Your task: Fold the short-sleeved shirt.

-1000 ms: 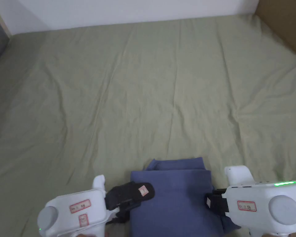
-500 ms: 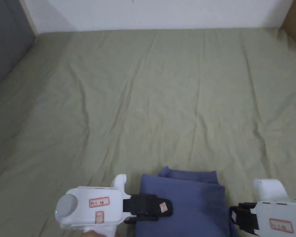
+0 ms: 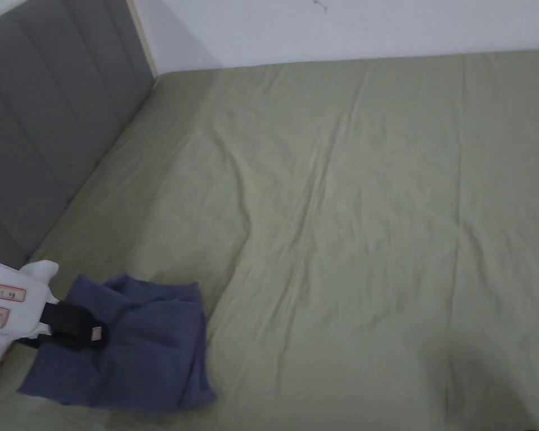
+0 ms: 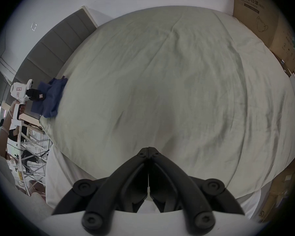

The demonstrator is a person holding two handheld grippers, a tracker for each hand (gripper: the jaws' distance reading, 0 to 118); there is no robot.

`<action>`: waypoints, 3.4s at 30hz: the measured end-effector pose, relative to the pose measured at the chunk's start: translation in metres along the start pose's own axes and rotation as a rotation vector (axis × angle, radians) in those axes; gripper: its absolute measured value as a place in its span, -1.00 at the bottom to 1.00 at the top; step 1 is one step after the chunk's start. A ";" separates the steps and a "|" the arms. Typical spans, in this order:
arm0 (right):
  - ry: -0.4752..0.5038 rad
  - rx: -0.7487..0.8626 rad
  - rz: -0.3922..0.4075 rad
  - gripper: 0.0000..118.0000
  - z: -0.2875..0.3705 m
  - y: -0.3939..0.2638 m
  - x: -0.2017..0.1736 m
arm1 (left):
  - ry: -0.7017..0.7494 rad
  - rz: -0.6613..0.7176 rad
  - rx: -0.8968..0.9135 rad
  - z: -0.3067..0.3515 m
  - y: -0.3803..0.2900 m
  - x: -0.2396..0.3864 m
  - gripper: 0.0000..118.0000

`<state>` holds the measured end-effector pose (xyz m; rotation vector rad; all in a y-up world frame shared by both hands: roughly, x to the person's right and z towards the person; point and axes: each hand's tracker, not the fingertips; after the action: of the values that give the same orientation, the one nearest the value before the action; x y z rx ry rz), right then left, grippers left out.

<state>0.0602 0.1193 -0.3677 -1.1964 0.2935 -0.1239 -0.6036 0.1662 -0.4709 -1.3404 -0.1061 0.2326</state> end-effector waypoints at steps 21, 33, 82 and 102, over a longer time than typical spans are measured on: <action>0.103 0.064 -0.036 -1.00 0.016 0.001 0.001 | -0.225 0.135 0.483 0.059 -0.096 0.127 -1.00; 0.181 0.350 -0.044 -1.00 0.079 -0.014 -0.002 | 0.039 -0.014 0.813 0.084 -0.193 0.288 -1.00; -0.195 0.917 0.107 0.75 0.204 -0.009 -0.062 | 0.119 -0.158 1.050 0.161 -0.226 0.416 0.98; -0.194 0.912 0.102 0.75 0.203 -0.011 -0.061 | 0.138 -0.141 1.063 0.154 -0.228 0.413 0.95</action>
<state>0.0611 0.3128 -0.2797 -0.2826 0.0980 -0.0397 -0.2103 0.3590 -0.2372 -0.2850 0.0439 0.0483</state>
